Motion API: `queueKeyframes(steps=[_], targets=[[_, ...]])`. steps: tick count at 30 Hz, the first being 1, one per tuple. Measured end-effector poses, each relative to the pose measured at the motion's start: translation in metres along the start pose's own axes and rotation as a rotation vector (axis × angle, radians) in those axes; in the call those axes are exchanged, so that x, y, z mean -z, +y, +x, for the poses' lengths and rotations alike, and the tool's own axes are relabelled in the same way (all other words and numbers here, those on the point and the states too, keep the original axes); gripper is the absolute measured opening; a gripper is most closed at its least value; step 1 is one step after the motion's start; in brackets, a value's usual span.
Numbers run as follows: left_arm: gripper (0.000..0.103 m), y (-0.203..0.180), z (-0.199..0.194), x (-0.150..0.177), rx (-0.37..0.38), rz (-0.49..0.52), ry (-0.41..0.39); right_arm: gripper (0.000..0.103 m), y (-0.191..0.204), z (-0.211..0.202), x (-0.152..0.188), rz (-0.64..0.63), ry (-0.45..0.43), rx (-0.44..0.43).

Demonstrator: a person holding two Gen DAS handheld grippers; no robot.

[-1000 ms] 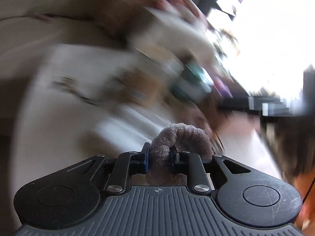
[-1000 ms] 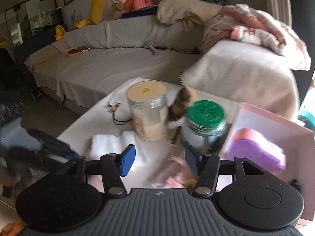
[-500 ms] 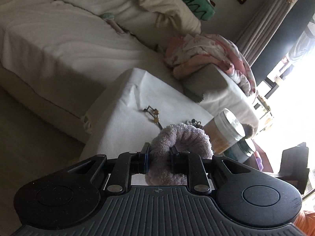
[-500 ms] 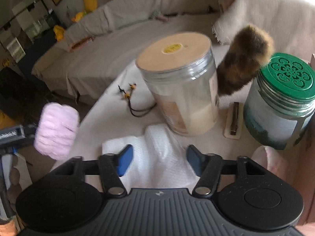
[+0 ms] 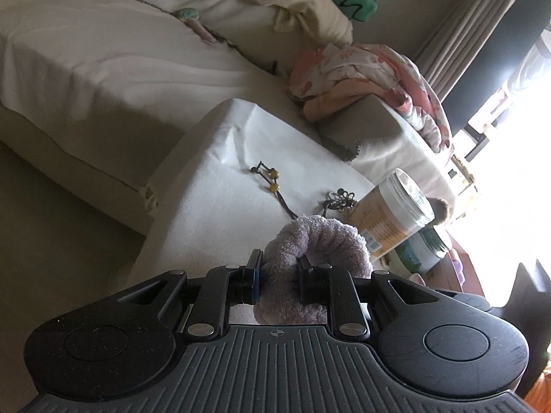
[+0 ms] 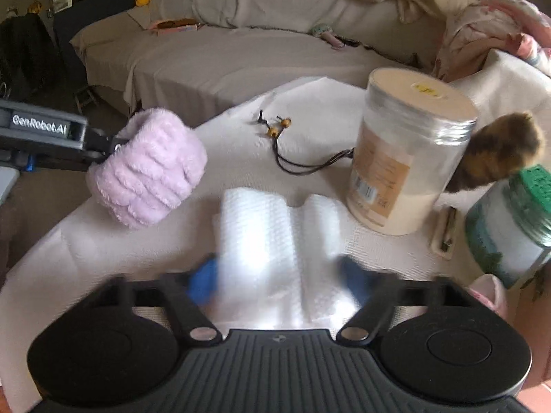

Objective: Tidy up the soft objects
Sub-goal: 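Grasp the white tissue with the right tool while the left tool holds the wristband, then release the wristband into the pink box with the left tool while the right tool holds the tissue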

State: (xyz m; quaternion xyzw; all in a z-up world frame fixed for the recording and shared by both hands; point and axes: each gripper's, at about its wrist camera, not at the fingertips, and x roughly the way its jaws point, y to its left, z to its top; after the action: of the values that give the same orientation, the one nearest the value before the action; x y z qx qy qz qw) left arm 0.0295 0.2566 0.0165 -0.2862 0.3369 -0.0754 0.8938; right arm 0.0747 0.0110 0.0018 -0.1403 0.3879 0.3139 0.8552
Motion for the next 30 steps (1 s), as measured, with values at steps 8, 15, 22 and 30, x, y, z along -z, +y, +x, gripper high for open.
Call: queueKeyframes(steps=[8, 15, 22, 30], targets=[[0.022, -0.038, 0.012, 0.014, 0.035, 0.107, 0.099, 0.012, -0.016, -0.070, 0.033, 0.037, -0.055, -0.031], [0.022, -0.109, 0.034, 0.048, 0.154, 0.325, 0.254, 0.012, -0.066, -0.147, 0.089, 0.161, -0.145, 0.149], [0.022, -0.202, 0.063, 0.096, 0.287, 0.570, 0.410, 0.012, -0.108, -0.220, 0.155, 0.264, -0.316, 0.338], [0.022, -0.284, 0.078, 0.095, 0.299, 0.689, 0.370, 0.013, -0.129, -0.262, 0.210, 0.373, -0.427, 0.398]])
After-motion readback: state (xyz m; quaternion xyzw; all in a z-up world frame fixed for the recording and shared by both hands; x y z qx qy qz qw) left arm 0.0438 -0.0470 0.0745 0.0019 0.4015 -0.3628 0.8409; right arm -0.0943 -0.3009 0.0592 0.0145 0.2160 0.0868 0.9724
